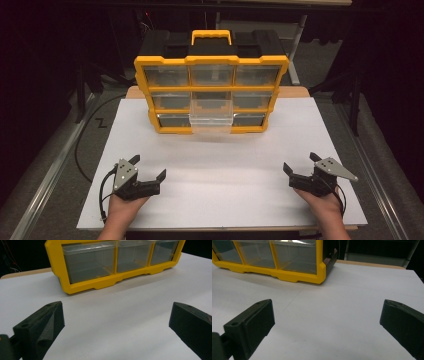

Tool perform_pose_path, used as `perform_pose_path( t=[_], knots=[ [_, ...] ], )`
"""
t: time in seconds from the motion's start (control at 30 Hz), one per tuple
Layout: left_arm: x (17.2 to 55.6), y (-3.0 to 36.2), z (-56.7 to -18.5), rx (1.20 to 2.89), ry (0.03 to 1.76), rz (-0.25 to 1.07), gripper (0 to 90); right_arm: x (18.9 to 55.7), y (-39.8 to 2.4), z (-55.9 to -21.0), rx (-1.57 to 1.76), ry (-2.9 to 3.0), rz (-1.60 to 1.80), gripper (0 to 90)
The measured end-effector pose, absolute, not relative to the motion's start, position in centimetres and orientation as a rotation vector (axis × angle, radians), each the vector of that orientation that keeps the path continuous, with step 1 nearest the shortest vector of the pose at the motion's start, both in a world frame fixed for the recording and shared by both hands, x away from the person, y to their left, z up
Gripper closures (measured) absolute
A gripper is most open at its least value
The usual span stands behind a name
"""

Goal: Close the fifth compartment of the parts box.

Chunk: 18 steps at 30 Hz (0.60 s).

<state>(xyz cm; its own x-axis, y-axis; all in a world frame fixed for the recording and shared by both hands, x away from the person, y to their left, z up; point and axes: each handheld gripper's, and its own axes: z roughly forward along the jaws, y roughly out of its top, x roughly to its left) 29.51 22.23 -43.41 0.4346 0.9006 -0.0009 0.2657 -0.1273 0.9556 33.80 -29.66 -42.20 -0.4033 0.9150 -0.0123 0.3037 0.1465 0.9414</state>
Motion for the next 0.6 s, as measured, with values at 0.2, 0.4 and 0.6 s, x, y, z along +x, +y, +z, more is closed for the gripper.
perform_pose_path(
  t=[0.2,0.4,0.6],
  knots=[
    [29.54,22.22,-43.4,1.656,1.031,0.762,1.7,33.78,-29.54,-42.25,1.161,1.816,1.257,1.0],
    [29.57,22.25,-43.4,1.661,1.033,0.758,2.5,33.86,-29.53,-42.26,1.156,1.817,1.258,1.0],
    [29.63,22.29,-43.37,1.66,1.033,0.749,4.9,33.88,-29.35,-42.32,1.153,1.838,1.257,1.0]
  ],
)
